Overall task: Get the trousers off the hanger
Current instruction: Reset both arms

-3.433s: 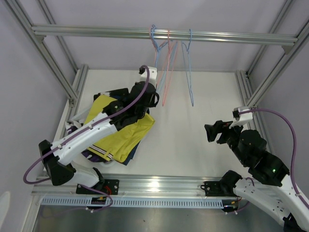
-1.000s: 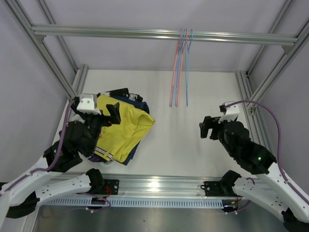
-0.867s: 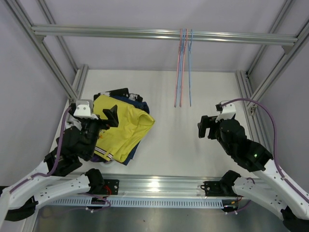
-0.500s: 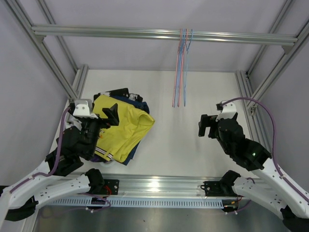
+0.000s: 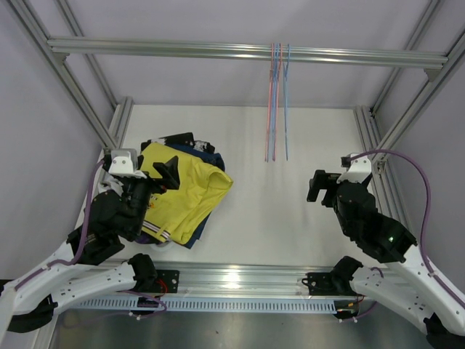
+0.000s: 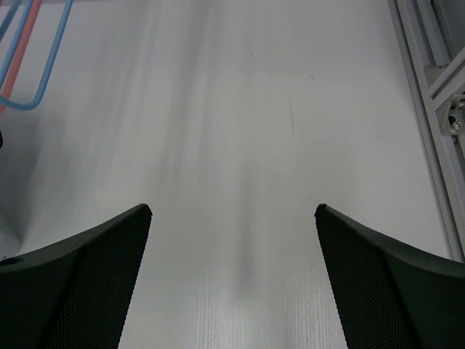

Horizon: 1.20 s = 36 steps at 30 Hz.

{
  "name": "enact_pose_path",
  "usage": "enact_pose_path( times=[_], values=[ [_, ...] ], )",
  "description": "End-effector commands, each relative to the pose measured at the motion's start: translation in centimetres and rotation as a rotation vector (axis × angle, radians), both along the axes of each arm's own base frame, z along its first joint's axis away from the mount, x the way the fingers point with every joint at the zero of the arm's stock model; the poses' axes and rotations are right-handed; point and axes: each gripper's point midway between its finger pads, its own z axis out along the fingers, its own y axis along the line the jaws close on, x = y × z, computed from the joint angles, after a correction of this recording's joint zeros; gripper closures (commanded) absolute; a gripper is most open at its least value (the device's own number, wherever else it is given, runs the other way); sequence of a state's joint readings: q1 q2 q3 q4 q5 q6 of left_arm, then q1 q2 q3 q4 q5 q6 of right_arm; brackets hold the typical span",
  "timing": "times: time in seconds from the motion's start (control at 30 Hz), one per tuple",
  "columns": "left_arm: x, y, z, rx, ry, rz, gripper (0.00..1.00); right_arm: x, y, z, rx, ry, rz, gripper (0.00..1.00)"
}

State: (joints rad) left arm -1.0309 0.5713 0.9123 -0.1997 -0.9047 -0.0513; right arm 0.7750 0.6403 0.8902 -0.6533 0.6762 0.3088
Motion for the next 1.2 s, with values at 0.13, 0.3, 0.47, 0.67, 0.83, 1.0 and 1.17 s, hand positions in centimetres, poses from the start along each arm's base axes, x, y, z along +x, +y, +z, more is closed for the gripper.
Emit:
enact_pose_path(
  times=[0.13,0.3,0.47,0.67,0.83,1.0,1.17],
  values=[
    [-0.2,0.2,1.4,-0.044,-0.018,-0.007,0.01,-0.3,-1.1,2.7,0.090,-0.095,-0.042,0.01],
    [-0.2,0.4,1.5,-0.038,-0.021,0.002,0.01,-0.8,-0.9,3.4,0.123,-0.133,-0.002,0.01],
    [0.0,0.5,1.3,-0.026,-0.014,0.022,0.00,-0.8,-0.3,3.3,0.131,-0.131,0.034,0.01],
    [0.3,0.2,0.9,-0.009,-0.001,0.031,0.01,-1.0,0.0,3.3,0.137,-0.130,0.055,0.00],
    [0.2,0.3,1.0,-0.018,-0.008,0.025,0.01,-1.2,0.3,3.5,0.150,-0.143,0.081,0.01],
    [0.2,0.1,1.0,-0.013,-0.002,0.022,0.01,-1.1,0.9,3.1,0.140,-0.124,0.103,0.01],
    [0.1,0.2,1.1,-0.018,-0.007,0.017,0.01,-0.3,1.6,1.7,0.076,-0.049,0.102,0.01]
  ],
)
